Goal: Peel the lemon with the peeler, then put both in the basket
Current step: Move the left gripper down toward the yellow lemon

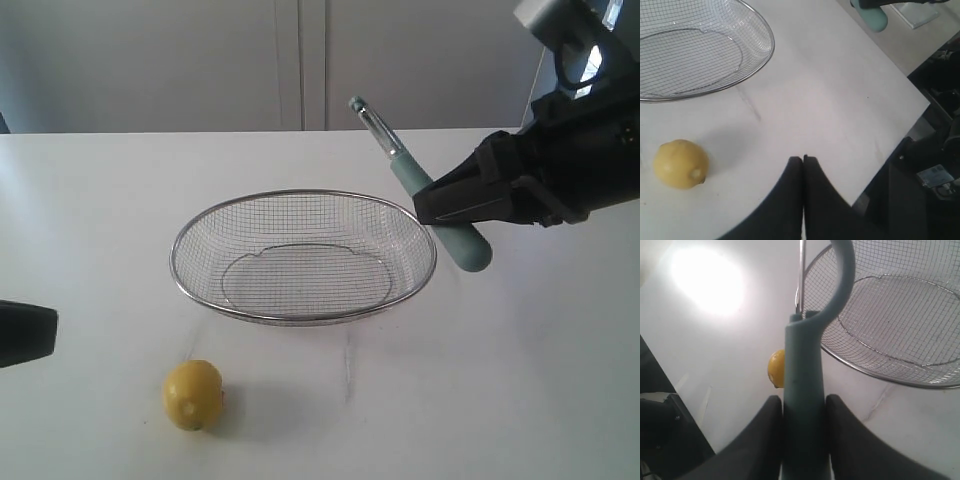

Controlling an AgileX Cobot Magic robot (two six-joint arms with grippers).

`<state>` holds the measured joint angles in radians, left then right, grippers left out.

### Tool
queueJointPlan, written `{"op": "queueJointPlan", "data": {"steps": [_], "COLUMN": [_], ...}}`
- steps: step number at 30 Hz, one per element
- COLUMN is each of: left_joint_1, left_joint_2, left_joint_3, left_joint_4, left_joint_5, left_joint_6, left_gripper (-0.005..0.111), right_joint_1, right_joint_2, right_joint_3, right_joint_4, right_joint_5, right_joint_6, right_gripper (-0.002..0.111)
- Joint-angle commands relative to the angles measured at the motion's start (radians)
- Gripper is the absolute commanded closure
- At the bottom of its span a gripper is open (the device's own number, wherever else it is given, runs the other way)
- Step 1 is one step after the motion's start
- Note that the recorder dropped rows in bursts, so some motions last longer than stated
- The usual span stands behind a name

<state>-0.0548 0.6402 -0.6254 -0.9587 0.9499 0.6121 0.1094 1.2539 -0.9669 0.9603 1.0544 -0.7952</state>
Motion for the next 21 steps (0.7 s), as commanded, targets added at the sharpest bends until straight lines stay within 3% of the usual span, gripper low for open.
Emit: {"op": "queueJointPlan", "data": {"steps": [1, 5, 10, 16, 21], "left_joint_1": [-0.017, -0.060, -0.174, -0.420, -0.637], "left_joint_2": [0.038, 0.083, 0.181, 0.313, 0.467], "left_joint_3": [0.007, 0.007, 0.007, 0.007, -0.029], "left_joint_4": [-0.059, -0.037, 0.084, 0.122, 0.286], "left_joint_5": [-0.011, -0.058, -0.168, -0.381, -0.575], "left_joint_6": [0.025, 0.021, -0.058, -0.108, -0.300], "left_gripper": [0.107, 0.107, 0.107, 0.107, 0.107], "right_joint_1": [0.001, 0.001, 0.001, 0.001, 0.001], "right_joint_2": [-0.009, -0.009, -0.009, -0.009, -0.009], "right_joint_3": [0.001, 0.001, 0.001, 0.001, 0.001], "right_joint_4": [0.017, 0.017, 0.017, 0.017, 0.017], "right_joint_5": [0.006, -0.007, -0.011, -0.013, -0.013], "right_joint_6": [-0.012, -0.012, -0.012, -0.015, -0.015], "right_gripper": [0.108, 0.108, 0.108, 0.108, 0.108]}}
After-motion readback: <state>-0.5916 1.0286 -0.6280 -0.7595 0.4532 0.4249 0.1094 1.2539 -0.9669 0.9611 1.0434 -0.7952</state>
